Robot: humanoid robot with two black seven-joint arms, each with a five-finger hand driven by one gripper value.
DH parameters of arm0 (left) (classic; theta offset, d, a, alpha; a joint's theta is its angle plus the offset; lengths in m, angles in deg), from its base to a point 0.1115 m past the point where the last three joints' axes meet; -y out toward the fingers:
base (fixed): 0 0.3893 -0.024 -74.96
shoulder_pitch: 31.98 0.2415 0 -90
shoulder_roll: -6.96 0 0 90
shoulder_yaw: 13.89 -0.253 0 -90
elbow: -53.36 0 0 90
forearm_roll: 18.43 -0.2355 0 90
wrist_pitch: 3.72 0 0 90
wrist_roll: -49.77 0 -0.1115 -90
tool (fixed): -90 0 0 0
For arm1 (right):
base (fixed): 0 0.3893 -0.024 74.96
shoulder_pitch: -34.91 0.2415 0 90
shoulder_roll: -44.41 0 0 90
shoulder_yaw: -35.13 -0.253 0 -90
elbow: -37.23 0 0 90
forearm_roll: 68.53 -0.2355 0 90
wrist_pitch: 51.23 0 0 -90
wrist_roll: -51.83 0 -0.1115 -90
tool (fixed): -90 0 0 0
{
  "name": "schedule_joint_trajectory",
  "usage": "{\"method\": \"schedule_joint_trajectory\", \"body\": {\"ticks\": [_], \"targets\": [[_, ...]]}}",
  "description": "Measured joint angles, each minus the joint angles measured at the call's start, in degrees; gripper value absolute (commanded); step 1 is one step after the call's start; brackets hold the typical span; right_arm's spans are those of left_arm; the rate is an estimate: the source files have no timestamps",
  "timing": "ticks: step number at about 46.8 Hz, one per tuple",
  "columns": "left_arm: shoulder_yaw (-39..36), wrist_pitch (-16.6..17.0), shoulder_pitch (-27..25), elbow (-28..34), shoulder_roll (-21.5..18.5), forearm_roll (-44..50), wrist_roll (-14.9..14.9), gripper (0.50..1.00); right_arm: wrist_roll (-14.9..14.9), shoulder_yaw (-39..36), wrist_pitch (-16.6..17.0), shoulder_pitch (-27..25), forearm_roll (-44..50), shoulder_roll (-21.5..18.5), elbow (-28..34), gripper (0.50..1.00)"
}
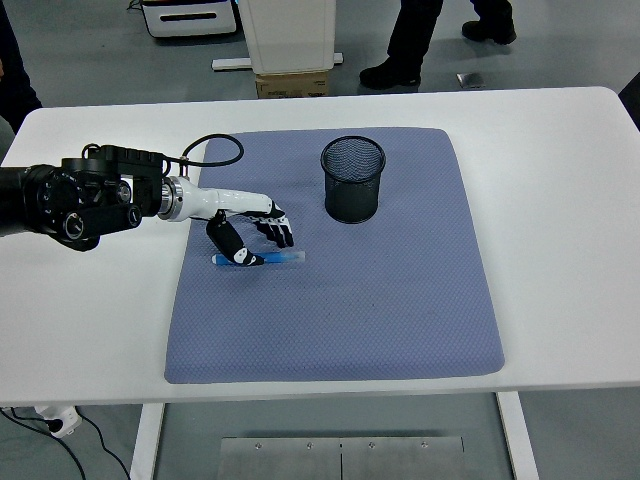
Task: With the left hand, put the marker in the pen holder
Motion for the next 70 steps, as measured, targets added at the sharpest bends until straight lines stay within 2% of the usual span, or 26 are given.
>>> {"method": "schedule_joint_trajectory", "body": {"ticks": [11,17,18,20,26,45,60,65,70], "targets": [[-0.04,0.25,-0.09,0.0,0.38,-0.19,0.0,0.681,0.0,0.0,-0.01,0.01,0.01,0.0,0.0,1.0],[-0.04,0.36,-0.1,-0.01,0.44,-0.28,0.0,0.643,0.0,0.01,0.0,0.0,0.0,0.0,0.0,1.0],[-0.04,0.36,-0.1,-0.01,0.49,-0.61,0.0,0.596,0.0,0.01,0.0,0.0,0.01,0.0,0.0,1.0],[-0.04,0.39,-0.1,-0.01,0.53,-1.16,0.0,0.572,0.0,0.01,0.0,0.0,0.02,0.0,-0.01,1.0],[0.01,0.79,-0.13,-0.01,0.52,-4.48,-0.01,0.572,0.0,0.0,0.0,0.0,0.01,0.0,0.0,1.0],[0.05,3.56,-0.21,0.04,0.48,-4.92,-0.15,0.572,-0.01,0.0,0.0,0.0,0.01,0.0,0.0,1.0],[0.11,3.78,-0.18,0.16,0.51,-5.03,-1.75,0.619,0.03,0.0,0.0,0.0,-0.01,0.0,0.0,1.0],[0.11,3.72,-0.18,0.18,0.52,-5.1,-1.96,0.686,0.03,0.0,0.0,0.0,-0.01,0.0,0.0,1.0],[0.11,3.62,-0.19,0.19,0.53,-5.11,-2.66,0.704,0.03,0.0,0.0,0.02,-0.01,0.0,0.0,1.0]]}}
